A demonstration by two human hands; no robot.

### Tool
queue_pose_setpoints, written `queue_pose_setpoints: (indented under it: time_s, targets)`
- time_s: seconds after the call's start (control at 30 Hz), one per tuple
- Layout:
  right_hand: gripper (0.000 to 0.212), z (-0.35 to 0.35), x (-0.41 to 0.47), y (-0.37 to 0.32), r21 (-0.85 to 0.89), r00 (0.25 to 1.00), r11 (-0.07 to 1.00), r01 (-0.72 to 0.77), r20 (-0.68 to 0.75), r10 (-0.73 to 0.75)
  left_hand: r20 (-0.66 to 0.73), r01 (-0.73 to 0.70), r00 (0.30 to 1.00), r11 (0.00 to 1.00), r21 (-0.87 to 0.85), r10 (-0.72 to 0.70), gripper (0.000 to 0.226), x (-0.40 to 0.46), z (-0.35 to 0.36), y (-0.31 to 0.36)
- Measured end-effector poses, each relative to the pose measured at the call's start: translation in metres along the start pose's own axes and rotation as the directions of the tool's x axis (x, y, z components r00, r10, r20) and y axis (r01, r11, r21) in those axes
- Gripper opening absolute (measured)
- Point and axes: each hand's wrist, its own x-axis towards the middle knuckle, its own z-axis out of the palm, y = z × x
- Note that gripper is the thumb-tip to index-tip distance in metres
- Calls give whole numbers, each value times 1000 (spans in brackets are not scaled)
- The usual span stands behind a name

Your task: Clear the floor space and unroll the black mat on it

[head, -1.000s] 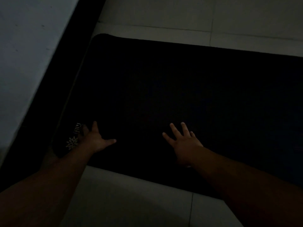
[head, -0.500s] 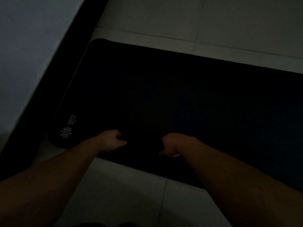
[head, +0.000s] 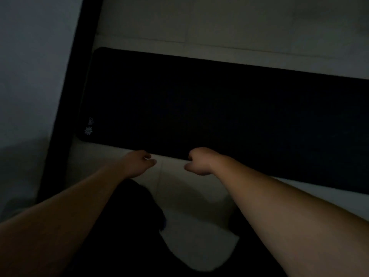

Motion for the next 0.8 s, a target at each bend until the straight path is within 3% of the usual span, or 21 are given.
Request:
queue_pose_setpoints:
  time_s: [0.13,0.3,0.43,0.63,0.8]
  targets:
    - [23,-22,-119,15,32,1000,999,-11,15,10,73,59,996,998,-7,-58,57,-103,-5,44]
    - [35,-46,-259,38,125,1000,992,7,7,-8,80,45,995,982,184,-61,55,-223,-29,102]
    - [30,-51,-359,77,180,997,983,-35,81,21,48,-27,999,967,254,15,47,-297,-39,156]
    - [26,-56,-453,122,347,986,927,-146,-28,165,90,-170,985,929,329,149,38,-358,-47,224]
    - [33,-51,-493,140,497,938,844,-201,-150,312,195,-261,962,863,434,192,49,-353,-64,250]
